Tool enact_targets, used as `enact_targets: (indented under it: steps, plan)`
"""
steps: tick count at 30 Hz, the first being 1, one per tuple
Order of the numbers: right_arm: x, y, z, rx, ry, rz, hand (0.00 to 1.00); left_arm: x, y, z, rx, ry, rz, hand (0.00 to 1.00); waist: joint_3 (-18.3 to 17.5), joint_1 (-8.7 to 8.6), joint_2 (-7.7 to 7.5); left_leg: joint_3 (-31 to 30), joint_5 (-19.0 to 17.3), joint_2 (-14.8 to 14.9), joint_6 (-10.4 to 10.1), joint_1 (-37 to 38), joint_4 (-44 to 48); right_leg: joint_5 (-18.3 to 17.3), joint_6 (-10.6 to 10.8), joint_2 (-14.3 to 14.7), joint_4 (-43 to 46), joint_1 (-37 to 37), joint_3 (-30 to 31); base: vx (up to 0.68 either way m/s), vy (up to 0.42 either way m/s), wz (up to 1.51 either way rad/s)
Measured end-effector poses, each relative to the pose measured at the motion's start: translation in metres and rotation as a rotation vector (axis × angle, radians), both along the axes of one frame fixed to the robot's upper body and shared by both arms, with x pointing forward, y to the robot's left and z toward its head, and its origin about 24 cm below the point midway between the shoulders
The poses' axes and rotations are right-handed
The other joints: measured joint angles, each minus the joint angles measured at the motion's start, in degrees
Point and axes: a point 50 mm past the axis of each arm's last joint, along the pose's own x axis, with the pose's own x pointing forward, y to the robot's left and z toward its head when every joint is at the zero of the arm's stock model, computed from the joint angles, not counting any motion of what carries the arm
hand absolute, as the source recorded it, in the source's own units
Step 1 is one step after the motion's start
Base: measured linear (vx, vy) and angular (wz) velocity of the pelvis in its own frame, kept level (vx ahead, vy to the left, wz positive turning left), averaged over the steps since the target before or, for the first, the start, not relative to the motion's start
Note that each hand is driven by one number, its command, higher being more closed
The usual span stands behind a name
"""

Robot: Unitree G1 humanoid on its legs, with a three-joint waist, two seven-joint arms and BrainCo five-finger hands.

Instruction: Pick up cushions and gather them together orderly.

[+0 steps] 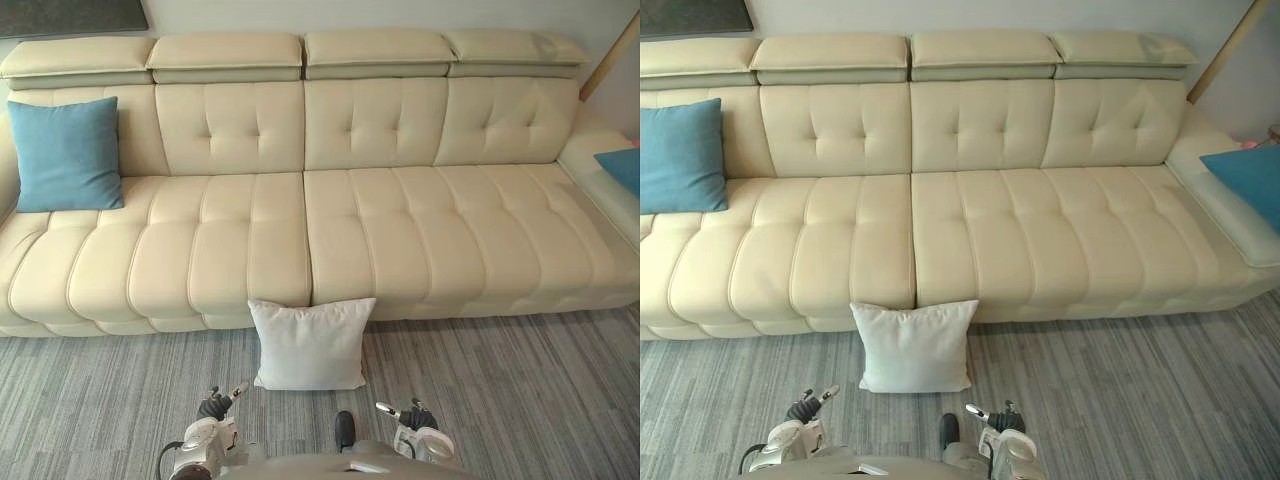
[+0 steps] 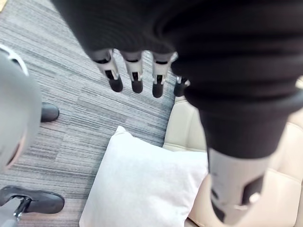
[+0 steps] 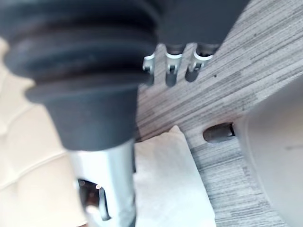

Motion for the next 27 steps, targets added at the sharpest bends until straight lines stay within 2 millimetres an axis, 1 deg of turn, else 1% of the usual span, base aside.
enact_targets:
  steps: [5,8,9,15,16,17,18,19,20,21,22,23,24,25,26,27]
  plan:
    - [0.002,-0.001,0.001,-0.007,-0.004,0.005,0.00,0.002,-0.001,0.000,0.007,-0.002,-0.025,0.00,0.14,0.12,0.15,-0.05,0.31,-0.28,-0.04,-0.27,-0.84,0.02,0.03,0.06,-0.35,-0.53,-0.11,0.00,0.000,0.00]
    - [0.010,0.001,0.004,-0.013,-0.024,0.029,0.00,0.005,-0.003,0.002,0.010,-0.010,-0.045,0.00,0.69,0.25,0.60,-0.13,0.37,-0.24,-0.09,-1.32,-0.77,-0.79,0.06,0.07,1.37,-2.63,-0.13,0.00,0.000,0.00]
    - [0.016,0.002,0.006,-0.015,-0.044,0.037,0.00,0.007,-0.004,0.002,0.011,-0.015,-0.050,0.00,1.12,0.29,0.79,-0.15,0.56,-0.23,-0.13,-1.52,-0.76,-1.45,0.03,0.06,2.69,-3.56,-0.15,0.00,0.000,0.00]
    - [0.020,0.006,0.007,-0.009,-0.054,0.044,0.00,0.011,-0.006,0.004,0.021,-0.024,-0.054,0.00,1.82,0.36,0.90,-0.65,0.95,-0.09,-0.32,-2.17,-0.68,-4.38,-0.18,-0.02,7.43,-6.05,-0.73,-0.01,-0.017,0.05]
    - [0.021,0.006,0.008,-0.010,-0.062,0.044,0.00,0.011,-0.006,0.004,0.020,-0.027,-0.050,0.00,2.17,0.28,0.87,-1.09,0.97,0.10,-0.36,-2.37,0.00,-5.50,-0.17,-0.21,9.04,-6.52,-1.14,-0.02,-0.034,0.18]
    - [0.023,0.006,0.010,-0.011,-0.071,0.044,0.00,0.013,-0.006,0.005,0.021,-0.031,-0.050,0.00,2.65,0.19,0.81,-1.55,0.95,0.16,-0.38,-2.77,1.30,-6.59,-0.51,-0.52,10.28,-6.71,-1.56,-0.04,-0.044,0.28]
    - [0.025,0.008,0.011,-0.007,-0.083,0.043,0.00,0.016,-0.004,0.007,0.027,-0.047,-0.049,0.00,3.69,0.23,0.09,-2.11,0.88,0.33,-0.50,-4.49,5.77,-8.42,-0.75,-1.21,13.09,-7.34,-1.82,-0.04,-0.028,0.25]
    - [0.026,0.010,0.011,-0.005,-0.089,0.045,0.00,0.019,-0.002,0.009,0.033,-0.062,-0.045,0.00,4.36,0.22,-0.41,-2.29,0.87,0.50,-0.51,-5.76,9.56,-9.26,-0.77,-1.62,14.29,-7.51,-1.91,-0.08,-0.045,0.22]
    - [0.027,0.011,0.012,-0.004,-0.095,0.051,0.00,0.022,0.002,0.010,0.037,-0.075,-0.025,0.00,4.88,0.28,-0.63,-3.54,0.88,1.27,-0.50,-8.91,17.40,-10.76,-0.63,-1.80,16.36,-7.62,-2.10,-0.08,-0.007,0.02]
    - [0.029,0.014,0.012,-0.004,-0.097,0.069,0.00,0.021,0.004,0.010,0.037,-0.073,-0.006,0.00,5.18,0.37,-0.16,-4.37,0.98,2.64,-0.56,-11.08,23.74,-11.77,-0.79,-1.47,17.97,-7.31,-1.84,-0.07,0.007,-0.12]
    - [0.029,0.013,0.013,-0.007,-0.099,0.073,0.00,0.021,0.006,0.010,0.040,-0.073,-0.003,0.00,5.38,0.47,-0.02,-4.76,1.72,3.29,-1.12,-12.41,26.93,-12.46,-0.95,-1.38,19.23,-7.23,-1.32,-0.03,0.052,-0.22]
    - [0.030,0.014,0.013,-0.003,-0.101,0.071,0.00,0.021,0.008,0.011,0.046,-0.075,-0.003,0.00,5.56,0.41,-0.39,-4.94,3.10,3.60,-1.14,-14.13,30.64,-13.07,-1.24,-1.77,19.98,-7.19,-0.60,-0.01,0.044,-0.16]
    - [0.032,0.014,0.014,-0.003,-0.105,0.069,0.00,0.021,0.008,0.011,0.046,-0.077,-0.004,0.00,5.82,0.29,-0.92,-4.84,2.11,3.67,-0.32,-14.84,31.47,-13.20,-1.23,-1.84,20.00,-7.22,-0.20,-0.01,0.039,-0.11]
    - [0.035,0.013,0.015,-0.007,-0.112,0.067,0.00,0.021,0.011,0.011,0.050,-0.077,0.008,0.00,5.87,0.23,-0.55,-4.82,-0.13,3.76,0.09,-15.33,30.53,-13.29,-1.28,-1.85,19.99,-7.23,0.28,-0.02,0.078,-0.18]
    - [0.035,0.012,0.015,-0.018,-0.109,0.061,0.00,0.021,0.011,0.011,0.046,-0.080,0.019,0.00,6.07,0.11,-0.26,-4.81,-1.81,3.87,-0.05,-15.79,27.80,-13.34,-1.19,-1.77,20.00,-7.37,0.84,-0.03,0.127,-0.31]
    - [0.034,0.012,0.015,-0.021,-0.106,0.060,0.00,0.020,0.011,0.011,0.044,-0.079,0.025,0.00,6.22,0.28,0.03,-5.06,-2.25,3.89,-0.36,-15.37,22.43,-13.54,-0.87,-1.41,20.18,-7.65,1.85,-0.03,0.161,-0.38]
